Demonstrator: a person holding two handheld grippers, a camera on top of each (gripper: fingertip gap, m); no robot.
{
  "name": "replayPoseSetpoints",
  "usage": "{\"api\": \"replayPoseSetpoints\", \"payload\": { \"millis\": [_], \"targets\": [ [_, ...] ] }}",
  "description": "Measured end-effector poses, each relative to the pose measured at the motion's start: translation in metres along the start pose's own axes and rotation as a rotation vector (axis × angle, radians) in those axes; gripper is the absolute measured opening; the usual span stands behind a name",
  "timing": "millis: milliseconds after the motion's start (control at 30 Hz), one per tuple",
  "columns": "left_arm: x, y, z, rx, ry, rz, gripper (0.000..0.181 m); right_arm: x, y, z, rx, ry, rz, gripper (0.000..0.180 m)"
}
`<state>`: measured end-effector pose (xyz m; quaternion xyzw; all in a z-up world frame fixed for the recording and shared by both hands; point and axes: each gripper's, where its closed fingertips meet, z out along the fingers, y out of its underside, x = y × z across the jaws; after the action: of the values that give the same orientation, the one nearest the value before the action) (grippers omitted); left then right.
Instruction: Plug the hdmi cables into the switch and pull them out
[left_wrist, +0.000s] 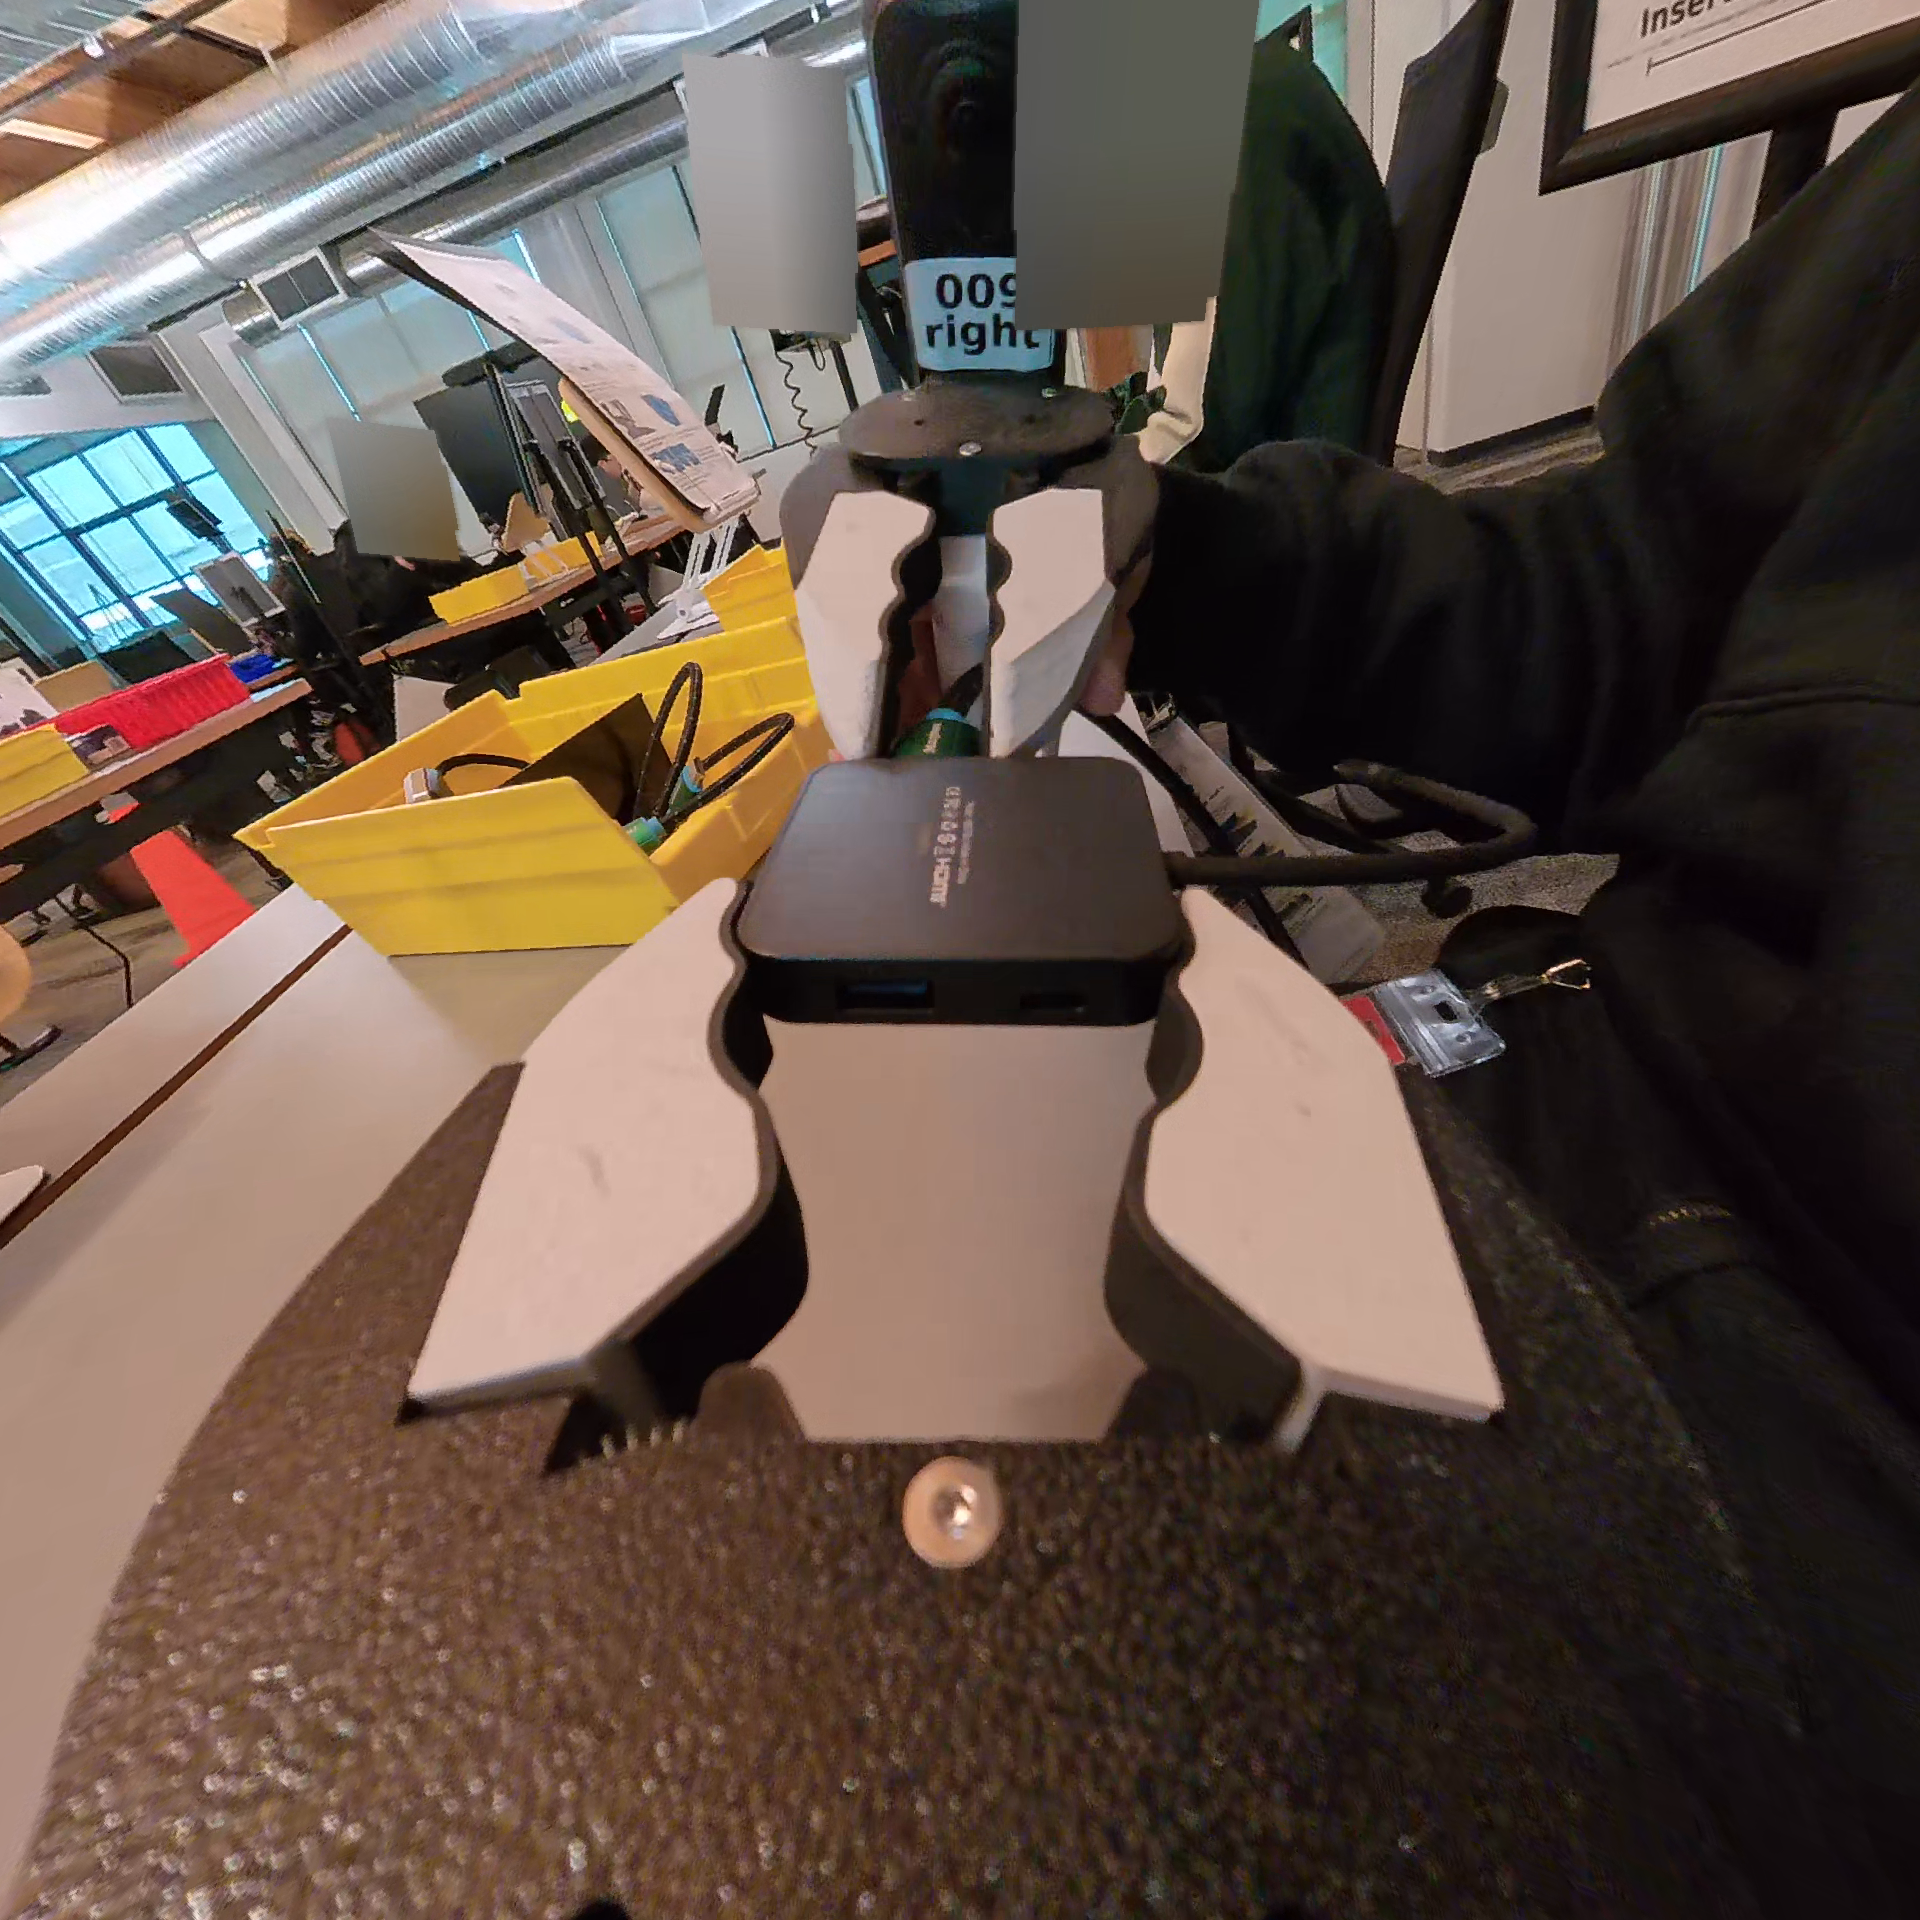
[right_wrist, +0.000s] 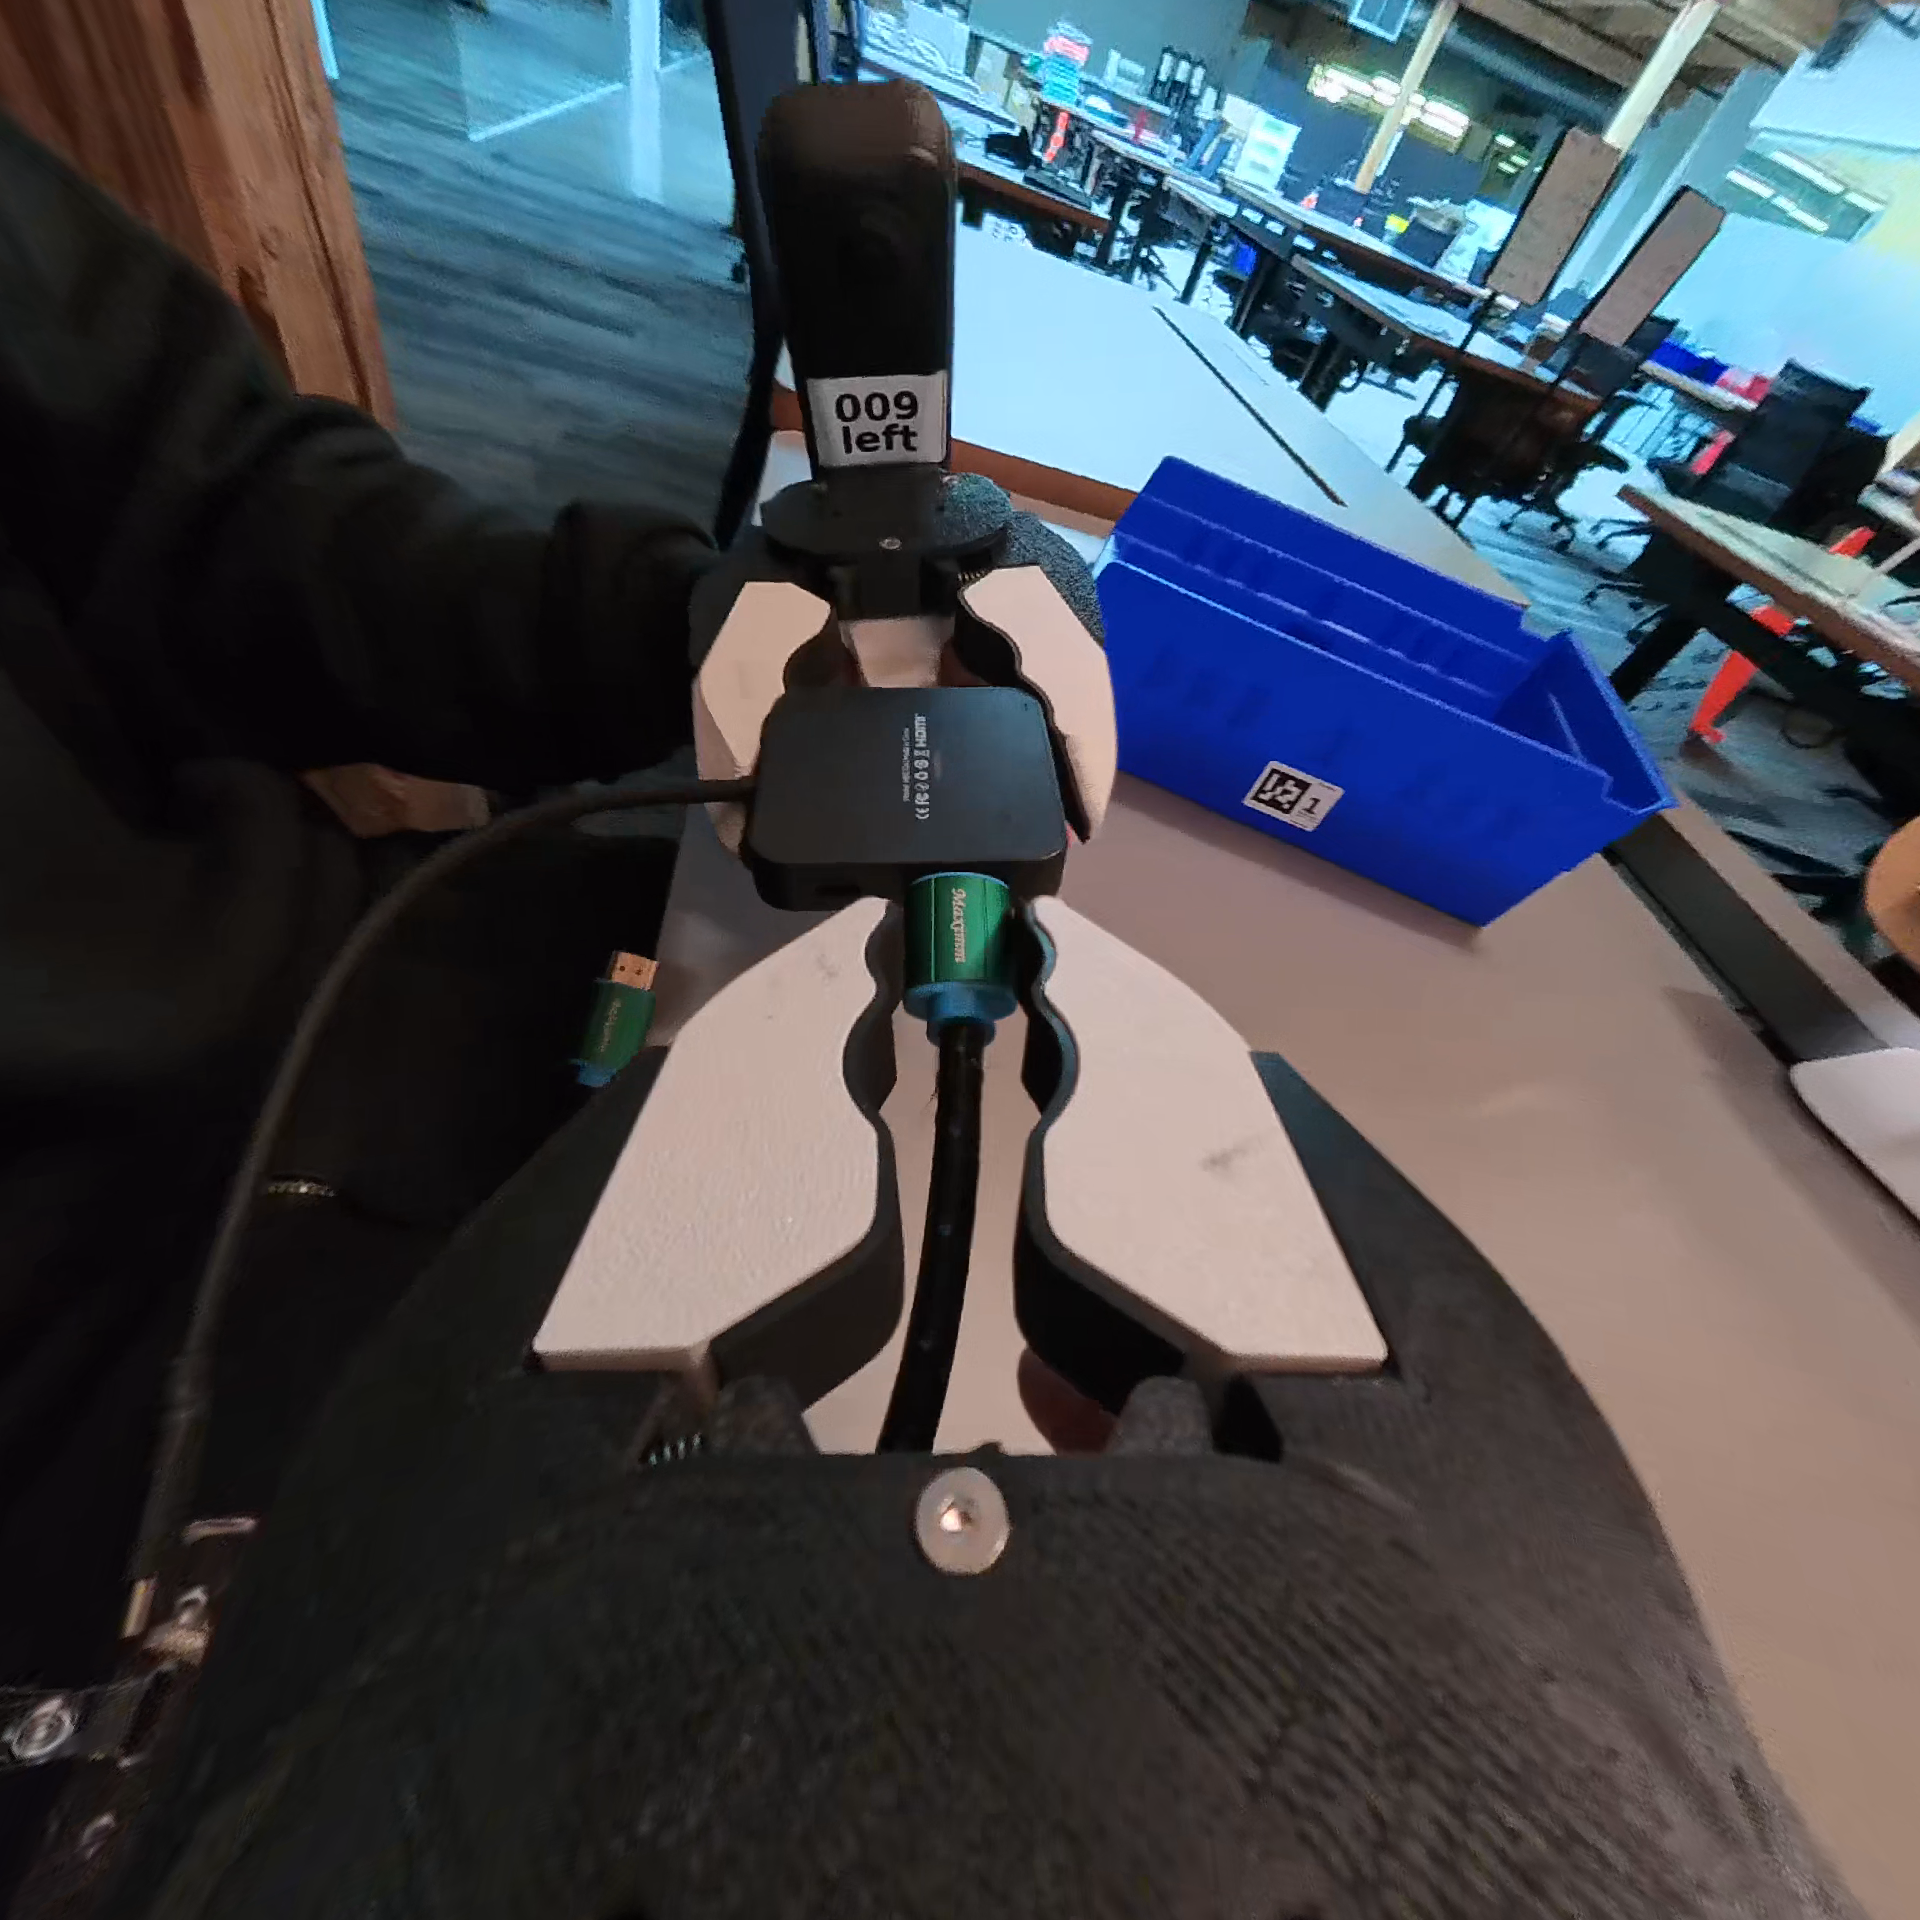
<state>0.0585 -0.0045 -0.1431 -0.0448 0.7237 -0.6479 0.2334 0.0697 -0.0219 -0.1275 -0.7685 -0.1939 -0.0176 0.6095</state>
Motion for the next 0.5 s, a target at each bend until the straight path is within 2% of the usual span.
{"api": "replayPoseSetpoints", "payload": {
  "millis": [33, 500],
  "targets": [
    [0.000, 0.000, 0.000, 0.003, 0.000, 0.001, 0.072, 0.000, 0.000, 0.001, 0.006, -0.001, 0.013, 0.020],
    [0.001, 0.011, 0.000, -0.014, 0.007, 0.007, 0.072, -0.001, 0.012, 0.010, -0.007, -0.028, 0.064, 0.020]
  ]
}}
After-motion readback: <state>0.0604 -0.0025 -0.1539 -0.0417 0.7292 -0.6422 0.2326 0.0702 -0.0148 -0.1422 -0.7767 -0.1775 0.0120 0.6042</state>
